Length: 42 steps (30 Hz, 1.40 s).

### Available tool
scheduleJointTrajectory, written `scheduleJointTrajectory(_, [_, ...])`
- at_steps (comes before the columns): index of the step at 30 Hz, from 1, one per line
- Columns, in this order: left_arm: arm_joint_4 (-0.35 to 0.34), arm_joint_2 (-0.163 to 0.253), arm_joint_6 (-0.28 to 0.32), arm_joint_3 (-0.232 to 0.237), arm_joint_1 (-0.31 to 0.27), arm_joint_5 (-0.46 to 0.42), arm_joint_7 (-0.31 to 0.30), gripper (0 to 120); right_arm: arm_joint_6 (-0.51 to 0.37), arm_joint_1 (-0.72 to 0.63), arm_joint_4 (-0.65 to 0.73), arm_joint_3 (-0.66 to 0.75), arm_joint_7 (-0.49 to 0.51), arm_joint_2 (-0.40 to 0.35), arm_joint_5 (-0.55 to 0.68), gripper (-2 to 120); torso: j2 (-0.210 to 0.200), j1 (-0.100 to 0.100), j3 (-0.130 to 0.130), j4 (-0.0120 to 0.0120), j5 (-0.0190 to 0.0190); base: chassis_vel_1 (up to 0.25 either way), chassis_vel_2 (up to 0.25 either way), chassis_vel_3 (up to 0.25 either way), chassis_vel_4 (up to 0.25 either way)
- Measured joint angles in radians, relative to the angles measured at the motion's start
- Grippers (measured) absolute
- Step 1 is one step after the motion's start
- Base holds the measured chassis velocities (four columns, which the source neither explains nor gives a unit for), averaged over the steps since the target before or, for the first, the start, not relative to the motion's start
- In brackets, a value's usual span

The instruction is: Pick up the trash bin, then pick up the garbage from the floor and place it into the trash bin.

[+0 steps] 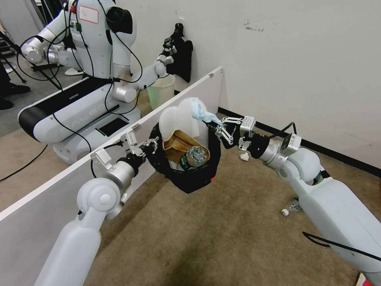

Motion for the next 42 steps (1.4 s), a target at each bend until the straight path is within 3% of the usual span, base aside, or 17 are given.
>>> scheduleJointTrajectory(29, [0.000, -0.006, -0.005, 0.013, 0.008, 0.012, 0.006, 4, -0.010, 0.000, -0.017, -0.051, -0.020, -0.005, -0.023, 0, 0.000, 0.000, 0.000, 0.0001, 0.0000, 0.000, 0.000, 0.000, 0.000])
scheduleJointTrajectory(42, [-0.042, 0.008, -0.003, 0.025, 0.037, 0.010, 0.009, 4, -0.014, 0.002, -0.025, -0.050, -0.019, 0.006, -0.031, 0, 0.000, 0.000, 0.000, 0.0001, 0.0000, 0.000, 0.000, 0.000, 0.000])
